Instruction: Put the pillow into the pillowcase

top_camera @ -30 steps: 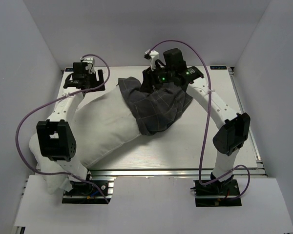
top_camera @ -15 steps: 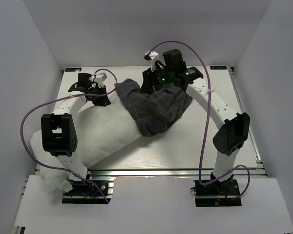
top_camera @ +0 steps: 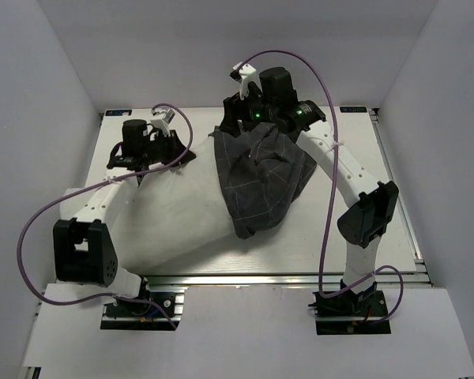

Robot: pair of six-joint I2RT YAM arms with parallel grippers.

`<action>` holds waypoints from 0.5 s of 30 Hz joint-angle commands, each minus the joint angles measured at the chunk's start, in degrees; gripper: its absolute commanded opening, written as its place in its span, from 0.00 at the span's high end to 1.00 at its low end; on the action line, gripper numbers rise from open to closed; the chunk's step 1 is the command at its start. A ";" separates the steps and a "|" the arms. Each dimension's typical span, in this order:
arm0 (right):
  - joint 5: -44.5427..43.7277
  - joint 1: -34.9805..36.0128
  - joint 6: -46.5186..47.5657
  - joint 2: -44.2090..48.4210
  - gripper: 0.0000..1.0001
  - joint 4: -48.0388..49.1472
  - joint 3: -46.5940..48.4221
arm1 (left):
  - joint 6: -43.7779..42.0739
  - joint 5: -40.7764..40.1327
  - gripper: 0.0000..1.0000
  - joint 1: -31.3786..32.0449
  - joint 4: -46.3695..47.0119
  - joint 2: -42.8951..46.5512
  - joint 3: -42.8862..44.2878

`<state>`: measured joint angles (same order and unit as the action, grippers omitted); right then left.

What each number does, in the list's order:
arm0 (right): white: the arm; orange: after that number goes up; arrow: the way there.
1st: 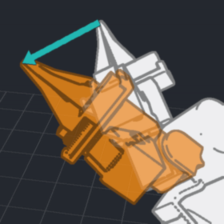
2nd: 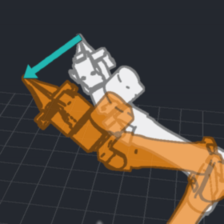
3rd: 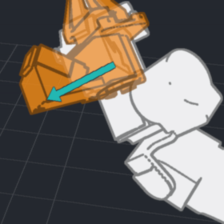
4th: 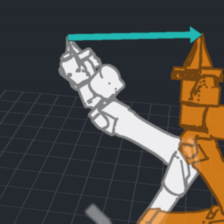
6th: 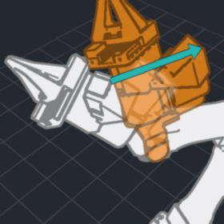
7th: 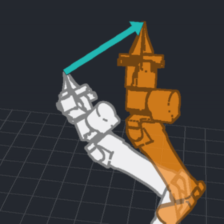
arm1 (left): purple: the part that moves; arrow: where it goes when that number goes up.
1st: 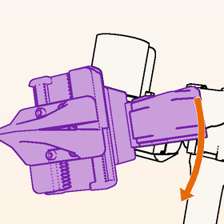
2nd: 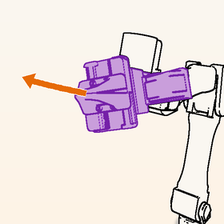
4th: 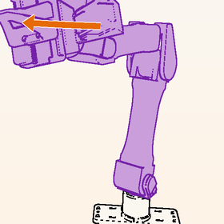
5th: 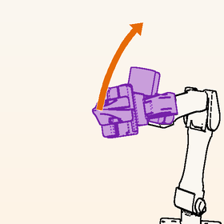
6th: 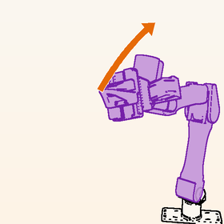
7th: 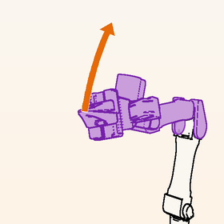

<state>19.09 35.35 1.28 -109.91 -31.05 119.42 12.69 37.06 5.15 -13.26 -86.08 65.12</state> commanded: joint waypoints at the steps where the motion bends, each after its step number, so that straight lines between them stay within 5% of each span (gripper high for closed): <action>1: -5.99 0.77 -2.14 0.22 0.28 0.64 2.40 | 5.06 4.43 1.00 0.65 9.12 7.32 -1.74; 15: -8.37 5.25 -7.51 5.58 0.27 -7.45 -0.33 | 10.16 3.02 1.00 2.32 12.46 13.75 -5.80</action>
<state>10.74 38.54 -3.81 -108.62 -37.63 118.15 21.04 38.17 7.03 -6.57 -75.77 58.48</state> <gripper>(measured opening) 0.723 0.034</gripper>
